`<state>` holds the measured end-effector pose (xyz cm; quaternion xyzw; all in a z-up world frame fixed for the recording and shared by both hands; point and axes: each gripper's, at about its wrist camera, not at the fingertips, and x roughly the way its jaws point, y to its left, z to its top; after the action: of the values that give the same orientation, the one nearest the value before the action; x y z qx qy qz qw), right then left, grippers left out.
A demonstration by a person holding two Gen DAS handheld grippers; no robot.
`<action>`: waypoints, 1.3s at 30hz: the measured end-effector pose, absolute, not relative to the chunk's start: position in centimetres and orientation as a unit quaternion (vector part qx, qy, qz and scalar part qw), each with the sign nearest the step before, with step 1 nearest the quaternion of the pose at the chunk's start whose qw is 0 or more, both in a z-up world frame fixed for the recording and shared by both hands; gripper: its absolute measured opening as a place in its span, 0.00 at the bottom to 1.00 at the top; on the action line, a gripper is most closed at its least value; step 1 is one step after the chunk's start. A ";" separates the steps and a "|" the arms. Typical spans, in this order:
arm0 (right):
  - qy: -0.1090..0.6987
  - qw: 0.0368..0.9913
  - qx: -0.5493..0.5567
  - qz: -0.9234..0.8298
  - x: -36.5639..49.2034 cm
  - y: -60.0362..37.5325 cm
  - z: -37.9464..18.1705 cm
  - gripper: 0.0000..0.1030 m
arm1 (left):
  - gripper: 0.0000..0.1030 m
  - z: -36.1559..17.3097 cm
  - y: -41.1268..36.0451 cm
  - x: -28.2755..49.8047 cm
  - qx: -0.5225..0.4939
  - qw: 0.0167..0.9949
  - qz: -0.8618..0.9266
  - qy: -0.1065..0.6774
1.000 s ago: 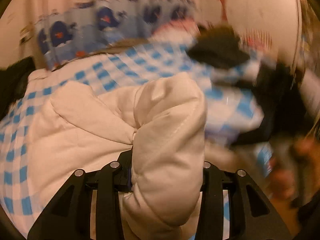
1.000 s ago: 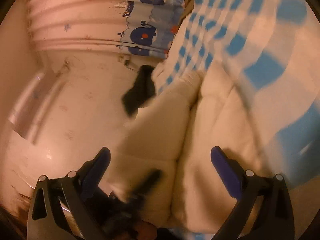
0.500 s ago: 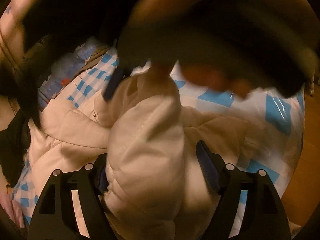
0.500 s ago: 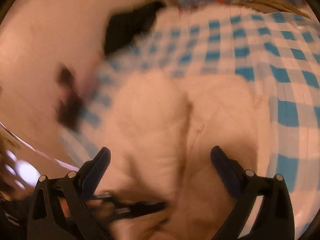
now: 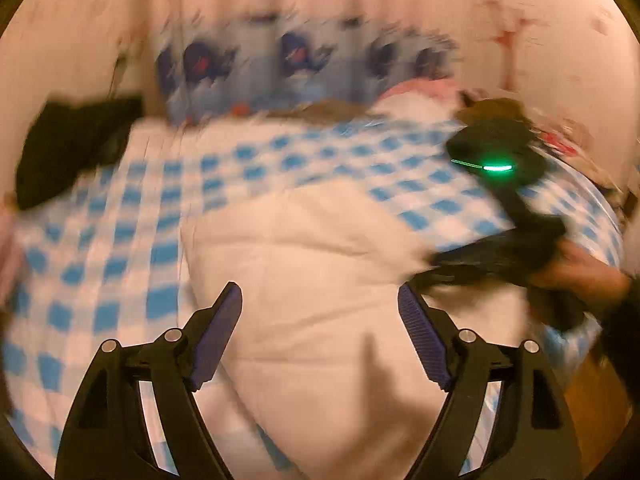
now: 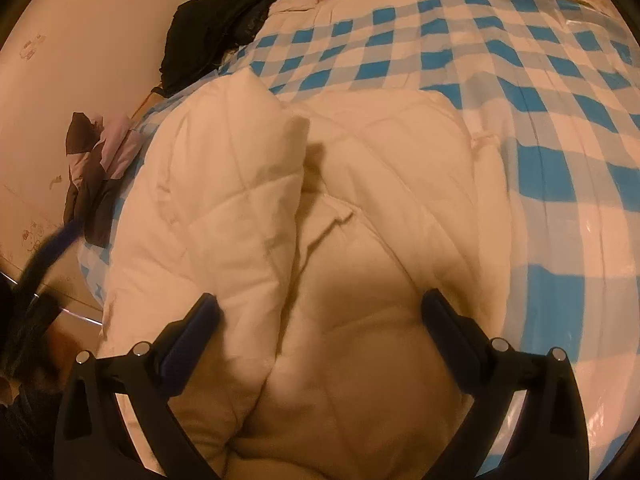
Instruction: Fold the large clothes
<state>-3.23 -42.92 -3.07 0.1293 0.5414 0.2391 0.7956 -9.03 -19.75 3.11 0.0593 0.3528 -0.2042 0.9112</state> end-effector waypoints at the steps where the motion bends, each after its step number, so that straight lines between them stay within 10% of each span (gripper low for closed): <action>1: 0.541 0.798 0.125 0.232 -3.2 -42.8 -2.6 0.93 | 0.74 1.8 -20.1 -7.7 0.064 0.899 -0.211 0.378; 14: 0.448 0.811 0.327 0.185 -10.9 -45.3 -8.0 0.94 | 0.79 0.3 -29.5 -6.5 0.218 0.847 -0.273 0.399; 25: 0.421 0.870 0.206 0.155 -6.4 -48.9 3.2 0.93 | 0.79 -1.7 -32.3 -9.3 0.281 0.853 -0.263 0.354; 30: 0.503 0.846 0.137 0.113 -0.7 -44.4 -2.8 0.93 | 0.79 -2.6 -34.0 -11.0 0.334 0.849 -0.261 0.317; 39: 0.471 0.835 0.261 0.113 -2.6 -46.8 -7.4 0.94 | 0.78 0.4 -22.4 -7.0 0.015 0.863 -0.332 0.381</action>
<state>-2.62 -46.82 -7.42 0.2612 0.4706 0.1127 0.8352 -7.03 -22.42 0.44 0.0153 0.3814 -0.3318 0.8627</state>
